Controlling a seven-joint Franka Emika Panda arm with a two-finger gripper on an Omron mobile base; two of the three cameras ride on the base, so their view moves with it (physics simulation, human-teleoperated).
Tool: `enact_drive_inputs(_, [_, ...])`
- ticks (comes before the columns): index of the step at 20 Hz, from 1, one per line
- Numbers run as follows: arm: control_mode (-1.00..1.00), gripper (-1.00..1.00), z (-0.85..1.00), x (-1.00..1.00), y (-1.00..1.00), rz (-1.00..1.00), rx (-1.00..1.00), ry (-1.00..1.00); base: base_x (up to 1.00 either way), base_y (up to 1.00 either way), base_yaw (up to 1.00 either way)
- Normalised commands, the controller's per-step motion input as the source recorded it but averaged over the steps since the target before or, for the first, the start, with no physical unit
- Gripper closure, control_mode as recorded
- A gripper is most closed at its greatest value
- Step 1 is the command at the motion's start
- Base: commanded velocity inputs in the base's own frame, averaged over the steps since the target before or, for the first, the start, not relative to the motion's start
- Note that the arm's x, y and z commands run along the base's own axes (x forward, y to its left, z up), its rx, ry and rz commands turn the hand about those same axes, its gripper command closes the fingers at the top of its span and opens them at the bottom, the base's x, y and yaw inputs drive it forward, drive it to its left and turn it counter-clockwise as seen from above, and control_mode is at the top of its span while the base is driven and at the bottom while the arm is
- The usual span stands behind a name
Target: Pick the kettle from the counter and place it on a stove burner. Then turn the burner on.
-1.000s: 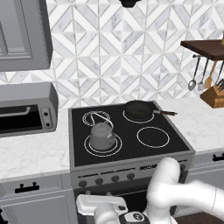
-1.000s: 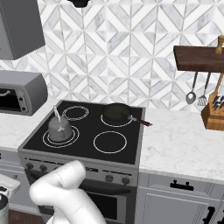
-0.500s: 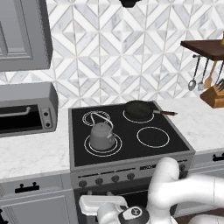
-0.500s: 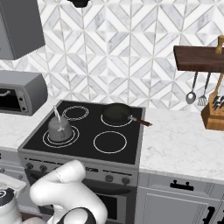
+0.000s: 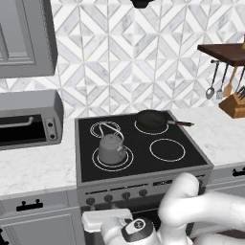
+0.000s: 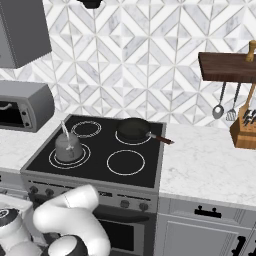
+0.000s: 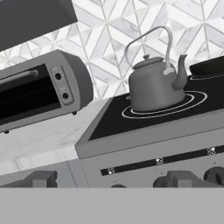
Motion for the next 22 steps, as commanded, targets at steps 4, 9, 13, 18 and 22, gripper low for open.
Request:
enact_drive_inputs(4, [-1.00,-1.00,-0.21,0.14,0.26,-0.07,0.00,-0.06,0.00,0.00,0.00])
enact_drive_inputs(9, [-1.00,-1.00,-0.32,0.03,0.24,-0.05,0.00,-0.02,0.00,0.00,0.00])
enact_drive_inputs(13, [-1.00,-1.00,-0.21,0.04,0.14,-0.02,0.00,-0.02,0.00,0.00,0.00])
enact_drive_inputs(18, [-1.00,-1.00,-0.08,0.01,-0.01,-0.05,0.00,-0.08,0.00,0.00,0.00])
enact_drive_inputs(22, [-1.00,-1.00,0.00,0.00,-0.11,-0.04,0.00,-0.08,0.00,0.00,0.00])
